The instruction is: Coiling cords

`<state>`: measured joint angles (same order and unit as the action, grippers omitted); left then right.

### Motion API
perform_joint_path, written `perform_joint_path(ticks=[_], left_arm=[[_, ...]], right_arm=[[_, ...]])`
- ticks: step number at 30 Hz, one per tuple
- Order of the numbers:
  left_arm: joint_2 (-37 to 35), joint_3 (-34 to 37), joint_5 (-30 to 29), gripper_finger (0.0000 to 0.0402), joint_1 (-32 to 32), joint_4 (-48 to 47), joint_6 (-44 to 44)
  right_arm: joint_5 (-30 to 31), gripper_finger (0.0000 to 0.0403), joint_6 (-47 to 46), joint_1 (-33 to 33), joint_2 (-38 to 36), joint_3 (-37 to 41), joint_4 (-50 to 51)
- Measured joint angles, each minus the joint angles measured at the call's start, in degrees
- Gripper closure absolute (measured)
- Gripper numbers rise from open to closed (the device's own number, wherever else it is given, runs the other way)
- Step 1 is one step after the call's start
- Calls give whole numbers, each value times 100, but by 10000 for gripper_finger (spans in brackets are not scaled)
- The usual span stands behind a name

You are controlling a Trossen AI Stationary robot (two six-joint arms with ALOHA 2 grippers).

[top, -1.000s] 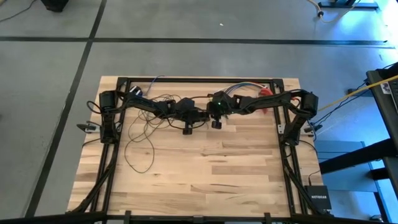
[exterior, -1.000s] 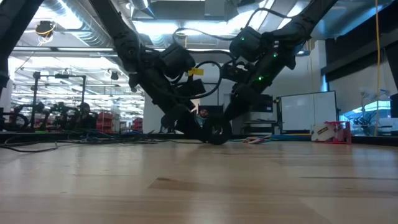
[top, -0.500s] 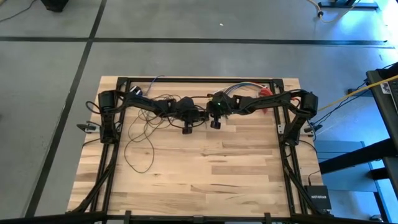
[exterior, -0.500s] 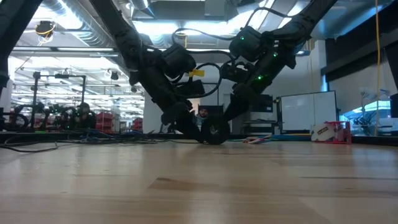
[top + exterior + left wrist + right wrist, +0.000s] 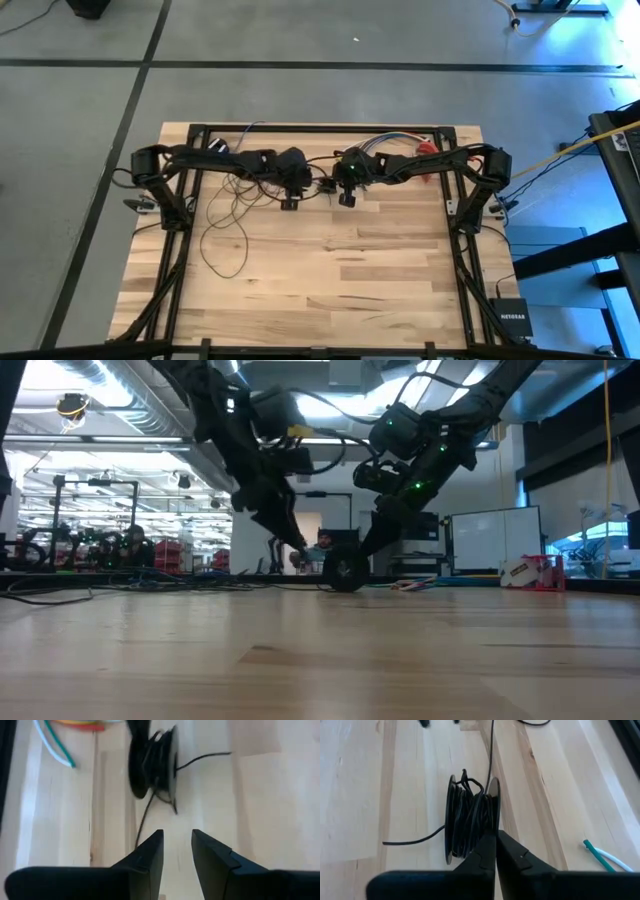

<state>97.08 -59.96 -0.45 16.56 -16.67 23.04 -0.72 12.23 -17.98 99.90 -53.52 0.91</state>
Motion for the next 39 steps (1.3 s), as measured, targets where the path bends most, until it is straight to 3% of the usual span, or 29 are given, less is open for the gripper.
perform_joint_path(ticks=[9,15,23,39], left_arm=[[407,1001,0,307,385,2124,106],[906,1157,32,312,665,2979,195],[1165,1142,310,326,1079,2796,276],[1182,1153,511,354,1331,2485,250]], right_arm=[[27,400,2,114,0,2,-1],[25,400,2,109,0,2,14],[343,401,-258,118,-163,2,886],[580,403,-865,386,-863,4,2936]])
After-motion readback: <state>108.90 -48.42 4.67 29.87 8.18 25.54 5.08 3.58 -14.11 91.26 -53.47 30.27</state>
